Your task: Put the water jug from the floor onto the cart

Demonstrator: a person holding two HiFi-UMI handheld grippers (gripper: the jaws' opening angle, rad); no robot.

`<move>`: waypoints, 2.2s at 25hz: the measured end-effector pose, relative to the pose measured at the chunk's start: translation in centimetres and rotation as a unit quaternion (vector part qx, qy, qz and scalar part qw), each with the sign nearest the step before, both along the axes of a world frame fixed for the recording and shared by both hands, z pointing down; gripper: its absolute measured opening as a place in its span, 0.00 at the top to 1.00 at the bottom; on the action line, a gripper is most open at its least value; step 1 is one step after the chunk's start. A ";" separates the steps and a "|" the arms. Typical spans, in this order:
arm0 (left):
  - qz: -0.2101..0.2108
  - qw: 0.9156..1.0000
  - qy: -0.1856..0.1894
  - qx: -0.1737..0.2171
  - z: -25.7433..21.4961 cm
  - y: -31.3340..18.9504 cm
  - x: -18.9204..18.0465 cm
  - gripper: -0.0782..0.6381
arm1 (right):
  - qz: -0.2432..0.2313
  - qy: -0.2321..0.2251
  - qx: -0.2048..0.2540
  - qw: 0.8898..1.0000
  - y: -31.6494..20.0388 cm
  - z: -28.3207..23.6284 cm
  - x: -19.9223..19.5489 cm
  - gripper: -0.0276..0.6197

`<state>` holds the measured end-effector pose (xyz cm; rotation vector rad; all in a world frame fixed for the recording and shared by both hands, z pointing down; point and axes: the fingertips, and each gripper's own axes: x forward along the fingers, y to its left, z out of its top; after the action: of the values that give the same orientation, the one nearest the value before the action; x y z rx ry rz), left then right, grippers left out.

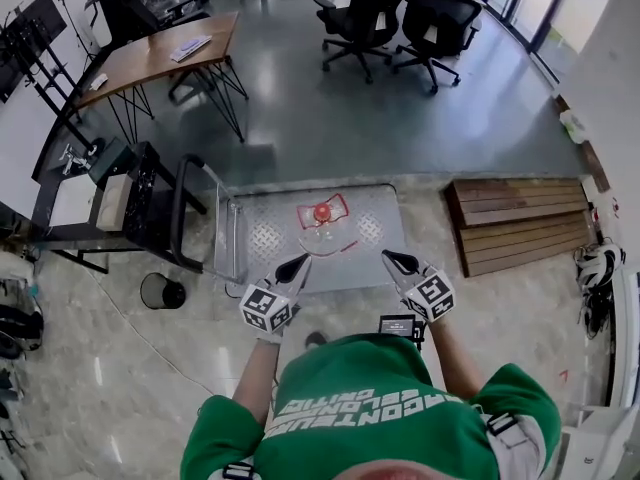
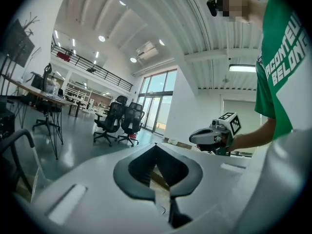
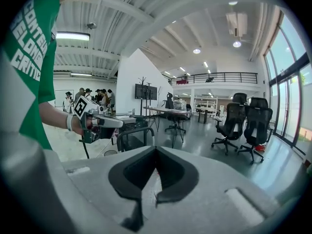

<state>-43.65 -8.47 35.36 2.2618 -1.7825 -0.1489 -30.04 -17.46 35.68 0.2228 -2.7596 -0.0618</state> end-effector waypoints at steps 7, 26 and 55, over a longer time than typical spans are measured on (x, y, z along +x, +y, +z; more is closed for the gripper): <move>0.013 1.000 -0.003 -0.008 0.2 -2.3 5.6 0.87 | -0.019 -0.006 -0.001 1.000 -1.5 0.2 3.1 0.97; 0.049 0.998 -0.012 -0.026 0.9 -7.8 16.7 0.87 | 0.016 -0.019 -0.013 1.000 -7.1 1.0 13.5 0.97; 0.052 0.998 -0.015 -0.027 -0.5 -7.0 16.3 0.87 | -0.010 0.002 0.018 1.000 -6.8 -0.8 12.8 0.97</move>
<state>-27.34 -15.49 34.83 2.3231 -1.6589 -0.0466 -17.25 -24.21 34.86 0.2043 -2.7589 -0.1185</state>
